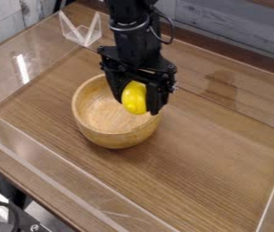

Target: Remove the lemon from inside the brown bowl and put it on the table

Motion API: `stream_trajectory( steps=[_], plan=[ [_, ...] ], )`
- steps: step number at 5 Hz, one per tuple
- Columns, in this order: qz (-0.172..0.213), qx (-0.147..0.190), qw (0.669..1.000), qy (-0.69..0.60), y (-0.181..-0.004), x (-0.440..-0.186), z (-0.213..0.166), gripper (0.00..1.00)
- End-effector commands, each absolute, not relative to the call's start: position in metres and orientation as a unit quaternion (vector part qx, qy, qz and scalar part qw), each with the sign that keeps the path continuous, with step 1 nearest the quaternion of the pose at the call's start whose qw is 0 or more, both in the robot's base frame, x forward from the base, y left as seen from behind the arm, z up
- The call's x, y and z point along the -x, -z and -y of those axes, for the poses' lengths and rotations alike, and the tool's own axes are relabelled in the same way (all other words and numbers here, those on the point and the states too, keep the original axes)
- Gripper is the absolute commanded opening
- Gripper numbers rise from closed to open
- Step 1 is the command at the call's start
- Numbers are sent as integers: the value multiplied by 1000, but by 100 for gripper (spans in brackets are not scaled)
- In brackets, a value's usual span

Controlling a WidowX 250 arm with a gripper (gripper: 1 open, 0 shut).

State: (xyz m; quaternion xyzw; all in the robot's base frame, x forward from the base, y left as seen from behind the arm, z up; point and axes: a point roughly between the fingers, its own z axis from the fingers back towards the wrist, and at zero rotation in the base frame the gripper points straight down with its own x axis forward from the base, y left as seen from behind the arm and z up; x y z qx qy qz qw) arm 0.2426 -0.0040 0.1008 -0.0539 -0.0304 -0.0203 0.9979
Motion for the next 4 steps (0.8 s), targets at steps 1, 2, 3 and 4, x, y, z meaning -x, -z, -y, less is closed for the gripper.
stream_trajectory(
  steps=[1, 2, 3, 4],
  plan=[
    [54, 51, 997, 26, -114, -243, 8, 0],
    [53, 52, 997, 29, -114, -241, 11, 0],
    [52, 53, 997, 33, -114, -238, 14, 0],
    [51, 55, 997, 36, -114, -236, 17, 0]
  ],
)
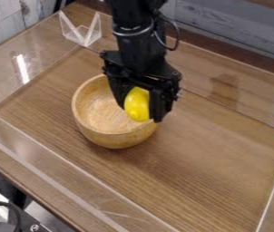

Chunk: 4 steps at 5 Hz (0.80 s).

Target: Remove the lemon from inside the brown bowl and put it on the table

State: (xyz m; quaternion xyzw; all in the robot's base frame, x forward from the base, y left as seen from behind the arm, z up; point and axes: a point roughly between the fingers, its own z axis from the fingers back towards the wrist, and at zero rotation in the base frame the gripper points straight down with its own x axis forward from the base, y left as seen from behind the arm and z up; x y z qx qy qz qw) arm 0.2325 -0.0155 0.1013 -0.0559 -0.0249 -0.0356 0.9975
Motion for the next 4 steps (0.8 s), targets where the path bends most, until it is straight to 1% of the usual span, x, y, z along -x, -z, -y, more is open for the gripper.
stream_trajectory(
  steps=[1, 4],
  plan=[
    [50, 56, 996, 38, -113, -233, 21, 0],
    [47, 63, 996, 39, -113, -226, 33, 0]
  ],
)
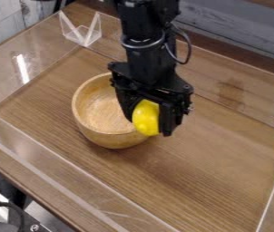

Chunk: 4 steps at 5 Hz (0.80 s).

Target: Remove the lemon from inside the brown bowl and put it on the table

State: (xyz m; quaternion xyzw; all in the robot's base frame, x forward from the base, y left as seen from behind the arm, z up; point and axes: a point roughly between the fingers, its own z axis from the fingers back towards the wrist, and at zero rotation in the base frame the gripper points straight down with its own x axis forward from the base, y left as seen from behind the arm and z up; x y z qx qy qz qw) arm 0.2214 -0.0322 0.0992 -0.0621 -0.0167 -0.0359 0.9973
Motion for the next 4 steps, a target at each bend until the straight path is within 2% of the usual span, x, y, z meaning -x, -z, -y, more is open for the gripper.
stream_trajectory(
  steps=[1, 4],
  plan=[
    [46, 66, 996, 41, -111, -223, 40, 0],
    [49, 71, 995, 40, -91, -217, 72, 0]
  ],
)
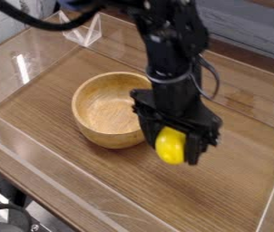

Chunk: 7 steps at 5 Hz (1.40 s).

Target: Remove the lemon from inside the brown bowl and put it on the table

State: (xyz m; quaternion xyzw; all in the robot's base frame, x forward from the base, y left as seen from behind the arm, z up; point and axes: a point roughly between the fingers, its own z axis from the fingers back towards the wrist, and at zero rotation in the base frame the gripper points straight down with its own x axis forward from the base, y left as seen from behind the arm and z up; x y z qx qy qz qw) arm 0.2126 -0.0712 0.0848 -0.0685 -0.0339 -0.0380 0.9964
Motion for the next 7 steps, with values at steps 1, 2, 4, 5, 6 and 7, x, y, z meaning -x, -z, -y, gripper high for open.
stream_trajectory(
  steps=[1, 2, 4, 5, 6, 7],
  plan=[
    [50, 72, 995, 43, -82, -217, 79, 0],
    [49, 73, 995, 45, -70, -218, 83, 0],
    [48, 74, 995, 44, -56, -225, 85, 0],
    [48, 76, 995, 42, -53, -227, 85, 0],
    [48, 77, 995, 39, -51, -229, 84, 0],
    [49, 77, 995, 36, -49, -232, 84, 0]
  ],
)
